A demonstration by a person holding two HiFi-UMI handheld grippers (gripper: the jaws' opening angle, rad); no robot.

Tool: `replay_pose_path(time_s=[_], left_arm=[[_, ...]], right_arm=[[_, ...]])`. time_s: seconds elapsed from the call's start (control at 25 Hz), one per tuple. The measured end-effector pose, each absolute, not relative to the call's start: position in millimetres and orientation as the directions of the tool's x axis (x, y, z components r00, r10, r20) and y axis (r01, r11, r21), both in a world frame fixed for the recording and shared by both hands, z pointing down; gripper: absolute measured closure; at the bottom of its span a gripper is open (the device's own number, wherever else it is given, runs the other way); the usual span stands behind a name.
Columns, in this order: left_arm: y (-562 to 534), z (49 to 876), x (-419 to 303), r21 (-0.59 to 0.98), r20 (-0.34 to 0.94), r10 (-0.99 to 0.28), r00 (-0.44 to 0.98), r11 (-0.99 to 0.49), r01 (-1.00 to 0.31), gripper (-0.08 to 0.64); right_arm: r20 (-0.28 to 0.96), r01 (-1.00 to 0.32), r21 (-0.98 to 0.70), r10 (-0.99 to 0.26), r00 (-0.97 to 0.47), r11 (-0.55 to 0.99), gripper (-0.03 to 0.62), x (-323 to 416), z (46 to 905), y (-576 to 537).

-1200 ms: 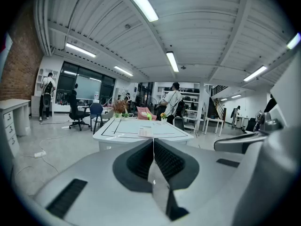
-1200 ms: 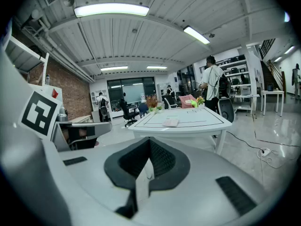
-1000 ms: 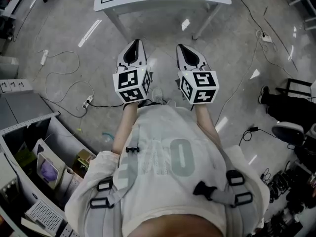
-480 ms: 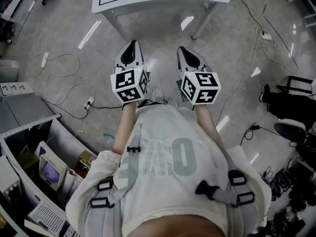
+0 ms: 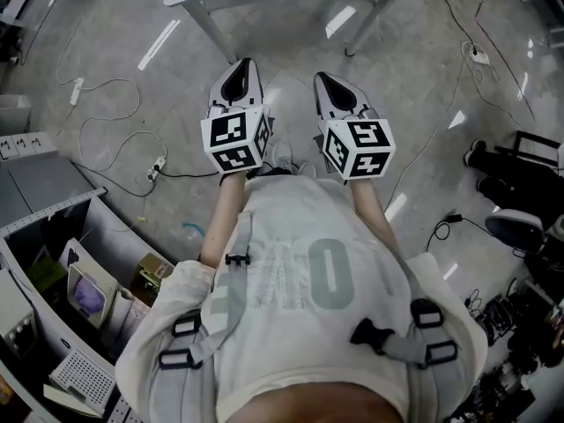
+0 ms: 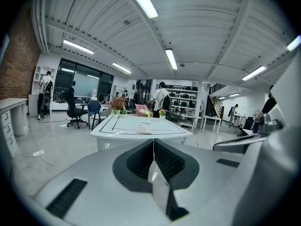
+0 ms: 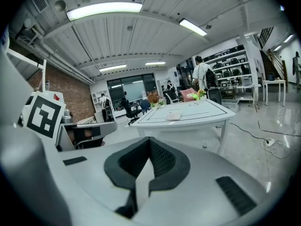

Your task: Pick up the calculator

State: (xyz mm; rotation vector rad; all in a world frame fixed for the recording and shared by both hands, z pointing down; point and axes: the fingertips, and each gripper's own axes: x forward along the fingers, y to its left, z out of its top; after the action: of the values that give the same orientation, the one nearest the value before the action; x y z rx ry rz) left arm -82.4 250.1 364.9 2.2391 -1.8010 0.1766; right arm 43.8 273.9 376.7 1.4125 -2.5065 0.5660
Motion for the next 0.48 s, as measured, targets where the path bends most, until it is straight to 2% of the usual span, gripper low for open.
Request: replay_pose_path(time_s=[0.48], left_arm=[[242.6,375.1,-115.1,0.151,0.263,-0.942,0.207,-0.172,-0.973,0.537]], right_arm=[[0.374,-0.874,-0.202,-0.790,-0.486,0.442,0.588,27.6,382.8,263.3]])
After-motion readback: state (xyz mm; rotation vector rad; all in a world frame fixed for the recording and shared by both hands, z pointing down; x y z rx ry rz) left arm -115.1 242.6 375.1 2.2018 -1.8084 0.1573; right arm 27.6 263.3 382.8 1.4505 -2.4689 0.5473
